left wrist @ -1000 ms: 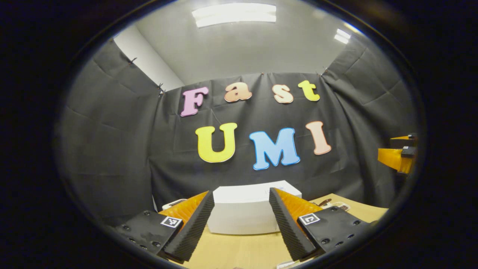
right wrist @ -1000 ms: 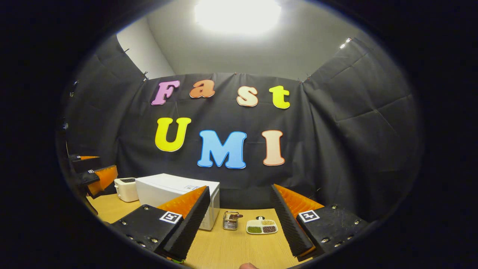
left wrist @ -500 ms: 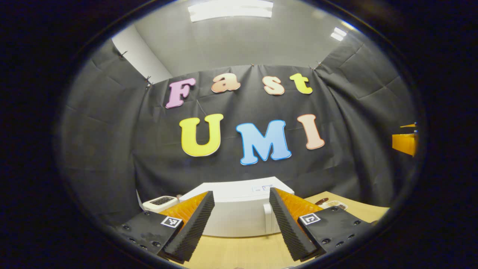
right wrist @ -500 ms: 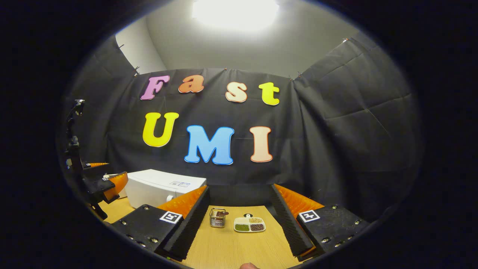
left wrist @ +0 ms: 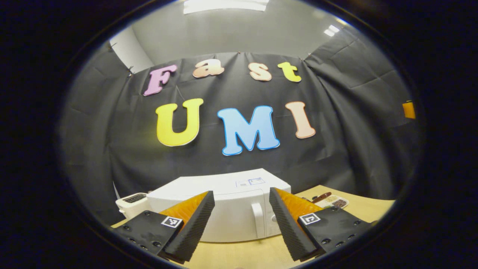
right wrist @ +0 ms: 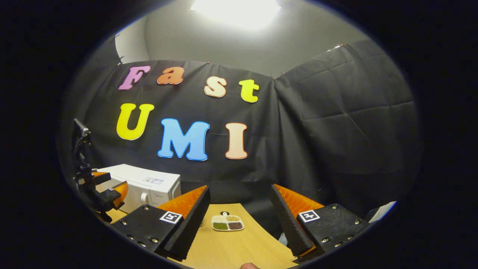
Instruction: Open the microwave oven with the left hand, put the food in, and close the microwave oven.
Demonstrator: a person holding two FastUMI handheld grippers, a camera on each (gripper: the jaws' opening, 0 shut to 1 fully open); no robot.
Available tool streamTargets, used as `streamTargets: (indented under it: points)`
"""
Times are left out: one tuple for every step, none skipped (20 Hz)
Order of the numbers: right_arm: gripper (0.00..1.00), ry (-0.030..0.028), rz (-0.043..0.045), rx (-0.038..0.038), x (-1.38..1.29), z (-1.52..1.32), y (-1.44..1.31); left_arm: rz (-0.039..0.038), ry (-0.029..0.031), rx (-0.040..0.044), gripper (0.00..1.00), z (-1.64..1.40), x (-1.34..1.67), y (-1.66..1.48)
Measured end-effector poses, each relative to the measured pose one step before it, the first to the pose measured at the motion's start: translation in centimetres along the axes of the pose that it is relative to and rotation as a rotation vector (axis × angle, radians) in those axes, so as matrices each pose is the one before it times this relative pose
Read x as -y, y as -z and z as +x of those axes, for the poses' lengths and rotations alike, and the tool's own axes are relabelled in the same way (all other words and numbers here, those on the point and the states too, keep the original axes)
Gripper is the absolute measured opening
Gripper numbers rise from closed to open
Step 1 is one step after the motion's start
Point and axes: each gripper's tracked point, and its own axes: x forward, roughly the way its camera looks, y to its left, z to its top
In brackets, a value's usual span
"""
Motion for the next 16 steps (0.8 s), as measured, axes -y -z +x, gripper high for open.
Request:
streamTargets:
  points:
    - [0.98, 0.01302, -0.01105, -0.0003, 0.1, -0.104, -0.104, -0.00645, 0.00575, -0.01766, 0.98, 0.901, 0.243, 1.026]
    - [0.98, 0.01478, -0.00917, -0.00413, 0.21, -0.047, -0.014, -0.00655, 0.00939, -0.02006, 0.98, 0.983, 0.372, 1.179]
    - [0.98, 0.0131, -0.00473, -0.00702, 0.154, -0.042, 0.122, -0.00663, 0.00944, -0.02241, 0.98, 0.903, 0.322, 1.111]
    - [0.98, 0.00998, -0.00278, -0.00719, 0.061, -0.098, 0.052, -0.00325, 0.00849, -0.0153, 0.98, 0.802, 0.272, 0.77]
    - [0.98, 0.01068, -0.00551, -0.00716, 0.01, -0.098, 0.156, -0.00021, 0.00663, -0.01525, 0.98, 0.787, 0.232, 0.712]
    - [0.98, 0.01106, -0.00835, -0.00593, 0.018, -0.134, -0.009, 0.00795, 0.00203, -0.01258, 0.95, 0.669, 0.179, 0.673]
    - [0.98, 0.00878, -0.00867, -0.00013, 0.087, -0.175, -0.043, 0.01295, 0.00064, -0.00727, 0.98, 0.419, -0.001, 0.82]
    - [0.98, 0.00773, -0.00818, 0.00112, 0.028, -0.151, -0.192, 0.01243, 0.00022, -0.00819, 0.98, 0.613, 0.13, 0.562]
    - [0.98, 0.00633, -0.00795, -0.00022, -0.019, -0.125, 0.0, 0.0073, 0.00429, -0.01038, 0.98, 0.634, 0.22, 0.802]
    - [0.98, 0.00476, -0.0063, -0.00295, -0.082, -0.032, 0.078, 0.00185, 0.00591, -0.01257, 0.98, 0.703, 0.183, 0.767]
    - [0.98, 0.00396, -0.00467, -0.00636, -0.006, -0.072, 0.116, 0.00117, 0.00609, -0.01986, 0.98, 0.691, 0.226, 0.817]
    - [0.98, 0.00574, -0.00241, -0.0039, -0.017, -0.106, -0.003, 0.00129, 0.00869, -0.0204, 0.98, 0.546, 0.266, 0.734]
    - [0.98, 0.00372, -0.00234, 0.00055, -0.023, -0.132, -0.054, 0.00343, 0.00547, -0.01232, 1.0, 0.562, 0.234, 0.501]
    - [0.98, 0.0048, -0.00542, -0.00005, -0.069, -0.064, -0.108, 0.00369, 0.00739, -0.00823, 0.99, 0.428, 0.152, 0.286]
    - [0.98, 0.0025, -0.00566, -0.00033, -0.013, -0.04, 0.05, 0.00165, 0.00465, -0.00608, 0.99, 0.499, 0.2, 0.148]
    - [0.98, 0.00269, -0.00493, -0.00052, -0.066, -0.132, 0.025, -0.0021, 0.00937, -0.0024, 0.92, 0.388, 0.283, 0.077]
